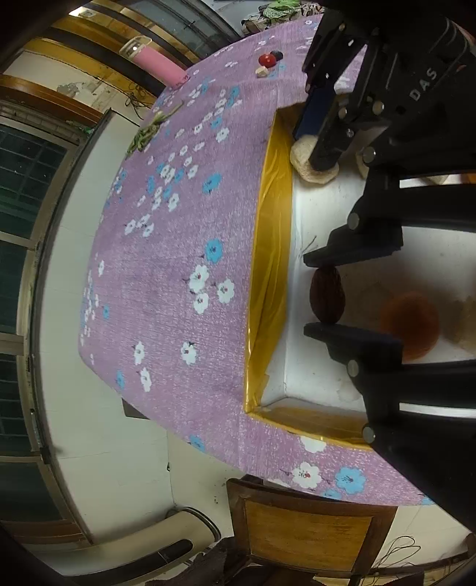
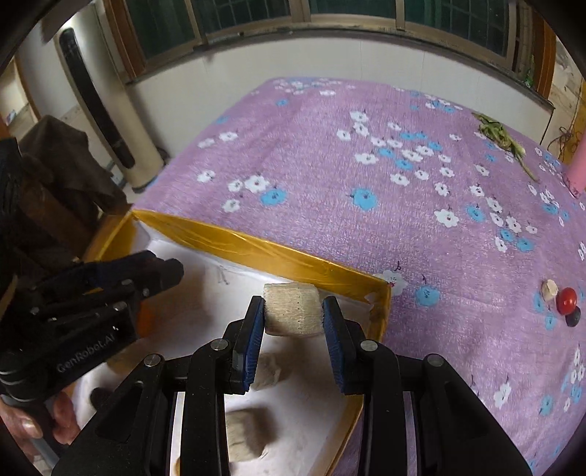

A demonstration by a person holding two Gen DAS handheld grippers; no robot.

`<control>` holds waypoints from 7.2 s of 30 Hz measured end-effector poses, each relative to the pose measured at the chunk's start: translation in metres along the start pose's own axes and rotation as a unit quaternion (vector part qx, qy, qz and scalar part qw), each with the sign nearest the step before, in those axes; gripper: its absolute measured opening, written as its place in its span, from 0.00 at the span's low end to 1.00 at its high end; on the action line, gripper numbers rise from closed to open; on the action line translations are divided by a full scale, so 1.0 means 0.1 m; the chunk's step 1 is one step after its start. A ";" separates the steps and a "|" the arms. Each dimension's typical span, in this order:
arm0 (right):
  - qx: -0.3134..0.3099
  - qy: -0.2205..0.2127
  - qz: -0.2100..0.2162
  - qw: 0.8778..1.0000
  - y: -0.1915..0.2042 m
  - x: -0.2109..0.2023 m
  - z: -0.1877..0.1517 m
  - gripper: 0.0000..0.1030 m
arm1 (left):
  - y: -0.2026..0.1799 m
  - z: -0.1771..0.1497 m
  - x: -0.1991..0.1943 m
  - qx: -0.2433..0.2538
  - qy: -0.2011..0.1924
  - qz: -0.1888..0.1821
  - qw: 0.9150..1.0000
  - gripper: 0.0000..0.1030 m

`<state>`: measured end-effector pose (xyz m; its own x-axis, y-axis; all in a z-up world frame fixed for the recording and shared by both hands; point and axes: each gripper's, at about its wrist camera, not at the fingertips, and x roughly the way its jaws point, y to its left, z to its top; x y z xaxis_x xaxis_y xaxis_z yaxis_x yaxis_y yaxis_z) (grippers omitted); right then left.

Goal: Organize fruits
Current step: 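Lower the plum and cube into the tray and open both tools, then grasp the red tomato with the left tool while the right tool grasps a dark plum, then carry the tomato and plum into the tray and open both tools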

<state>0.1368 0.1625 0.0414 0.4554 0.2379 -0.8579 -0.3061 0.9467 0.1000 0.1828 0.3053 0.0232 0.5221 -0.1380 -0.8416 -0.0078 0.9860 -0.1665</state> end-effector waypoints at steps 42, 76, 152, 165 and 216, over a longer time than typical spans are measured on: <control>-0.026 -0.084 -0.011 0.996 -0.02 -1.35 -1.22 0.55 | -0.37 -1.09 -1.13 -0.002 -0.106 0.094 0.990 0.91; 0.107 -0.100 -0.066 0.987 -2.80 -1.35 -1.05 0.61 | -2.15 -1.07 -0.79 0.051 -0.050 0.064 0.995 0.93; 0.091 -0.087 -0.060 0.990 -2.45 -1.70 -2.11 0.20 | -2.75 -1.34 -0.64 0.117 -0.020 -0.104 0.987 0.34; 0.039 -0.089 0.002 0.995 -1.26 -1.60 -1.86 0.20 | -1.52 -1.48 -1.17 0.037 -0.053 -0.055 0.996 0.34; -0.434 0.053 0.216 0.873 0.91 -0.15 -0.69 0.21 | -0.44 -1.94 -0.97 -0.386 -0.074 0.215 0.894 0.36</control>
<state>0.0445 0.2305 0.0290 0.0744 0.4679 -0.8806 -0.9692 0.2417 0.0466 -0.0331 0.2575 0.0119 0.4360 0.3095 -0.8451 -0.7914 0.5789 -0.1963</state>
